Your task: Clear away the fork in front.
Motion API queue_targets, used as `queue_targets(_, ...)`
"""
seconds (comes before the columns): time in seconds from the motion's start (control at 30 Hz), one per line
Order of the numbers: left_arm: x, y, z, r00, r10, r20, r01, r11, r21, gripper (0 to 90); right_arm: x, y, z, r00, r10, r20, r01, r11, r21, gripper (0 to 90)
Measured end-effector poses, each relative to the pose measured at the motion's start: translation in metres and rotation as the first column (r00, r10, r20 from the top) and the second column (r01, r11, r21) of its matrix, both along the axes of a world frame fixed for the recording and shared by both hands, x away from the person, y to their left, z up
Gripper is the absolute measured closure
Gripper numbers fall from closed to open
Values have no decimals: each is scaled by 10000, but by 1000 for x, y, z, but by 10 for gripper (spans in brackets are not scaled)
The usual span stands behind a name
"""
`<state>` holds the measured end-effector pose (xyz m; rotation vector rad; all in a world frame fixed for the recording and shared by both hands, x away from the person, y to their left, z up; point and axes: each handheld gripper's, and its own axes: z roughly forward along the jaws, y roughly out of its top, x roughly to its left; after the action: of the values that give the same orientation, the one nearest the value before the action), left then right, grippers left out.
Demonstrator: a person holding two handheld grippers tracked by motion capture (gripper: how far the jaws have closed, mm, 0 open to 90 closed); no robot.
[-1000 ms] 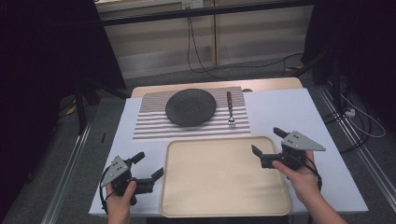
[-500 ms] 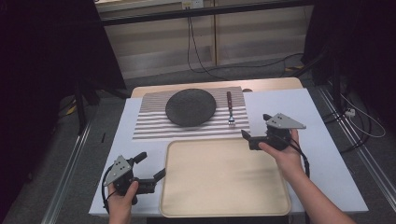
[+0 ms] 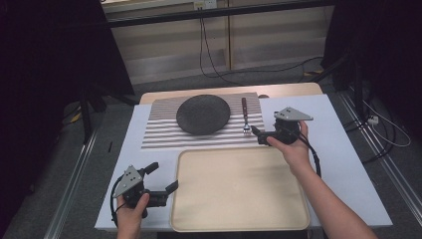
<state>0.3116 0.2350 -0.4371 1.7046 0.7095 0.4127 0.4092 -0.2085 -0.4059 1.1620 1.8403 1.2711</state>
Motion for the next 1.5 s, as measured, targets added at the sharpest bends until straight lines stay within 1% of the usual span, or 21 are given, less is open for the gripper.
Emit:
queue_targets(0.07, 0, 0, 0, 10000, -33, -24, 33, 10000, 6, 24, 3, 1, 0, 10000, -46, -27, 46, 10000, -25, 25)
queue_targets(0.1, 0, 0, 0, 10000, -24, -21, 24, 10000, 19, 23, 9, 3, 0, 10000, -77, -41, 77, 9999, -112, 25)
queue_targets(0.2, 0, 0, -1, 10000, -34, -45, 34, 10000, -3, 23, 14, 4, 1, 9999, -98, -42, 97, 9999, -61, 27)
queue_targets(0.23, 0, 0, -1, 10000, -49, -54, 49, 10000, 1, 23, 19, 5, 0, 9999, -149, -27, 149, 9999, -52, 28)
queue_targets(0.27, 0, 0, -1, 10000, -53, -52, 53, 10000, 21, 23, 19, 5, 0, 9999, -149, -27, 149, 9999, -52, 28)
queue_targets(0.3, 0, 0, -1, 9999, -73, -96, 72, 10000, -40, 23, 24, 6, -1, 9998, -187, -82, 187, 9998, -18, 26)
queue_targets(0.4, 1, -1, -2, 9999, -85, -76, 85, 10000, -37, 24, 28, 7, -3, 9997, -227, -95, 227, 9997, -53, 28)
queue_targets(0.43, 1, -1, -2, 9999, -126, -64, 125, 9999, -58, 23, 33, 9, -5, 9996, -254, -134, 253, 9996, -83, 27)
queue_targets(0.47, 1, -1, -2, 9999, -126, -64, 125, 9999, -58, 23, 33, 9, -5, 9996, -254, -134, 253, 9996, -83, 27)
queue_targets(0.63, 1, -1, -1, 9999, -89, -91, 88, 9998, -149, 23, 45, 12, -8, 9991, -364, -230, 356, 9989, -315, 25)
queue_targets(0.67, 1, -1, -1, 9999, -89, -91, 88, 9998, -149, 23, 45, 12, -8, 9991, -364, -230, 356, 9989, -315, 25)
queue_targets(0.7, 2, -1, -2, 9999, -95, -90, 94, 9998, -157, 23, 49, 12, -9, 9989, -378, -282, 372, 9991, -212, 25)
queue_targets(0.87, 2, -3, -2, 9999, -133, -90, 132, 9998, -140, 24, 57, 10, -13, 9979, -560, -340, 554, 9983, -181, 33)
queue_targets(0.97, 2, -3, -2, 9999, -140, -83, 138, 9998, -165, 23, 63, 7, -19, 9961, -696, -550, 681, 9972, -296, 39)
queue_targets(1.0, 2, -3, -1, 9999, -137, -89, 136, 9998, -147, 23, 64, 7, -19, 9958, -690, -593, 676, 9974, -263, 39)
queue_targets(1.1, 1, -3, -1, 9999, -116, -52, 115, 9998, -176, 23, 69, 5, -20, 9950, -770, -635, 747, 9965, -378, 33)
queue_targets(1.27, 2, -4, 0, 9999, -145, -60, 144, 9997, -190, 23, 76, 6, -17, 9944, -790, -703, 769, 9965, -322, 29)
queue_targets(1.3, 2, -5, 0, 9999, -137, -52, 136, 9997, -189, 23, 79, 7, -17, 9939, -785, -771, 762, 9966, -325, 32)
queue_targets(1.4, 2, -5, 0, 9999, -129, -46, 129, 9997, -186, 24, 82, 8, -18, 9934, -814, -813, 783, 9961, -404, 36)
queue_targets(1.47, 3, -5, 0, 9999, -130, -11, 129, 9997, -190, 23, 85, 8, -19, 9925, -830, -899, 792, 9958, -453, 56)
queue_targets(1.5, 3, -5, 1, 9999, -110, -18, 110, 9997, -227, 24, 88, 8, -20, 9919, -837, -958, 806, 9961, -359, 83)
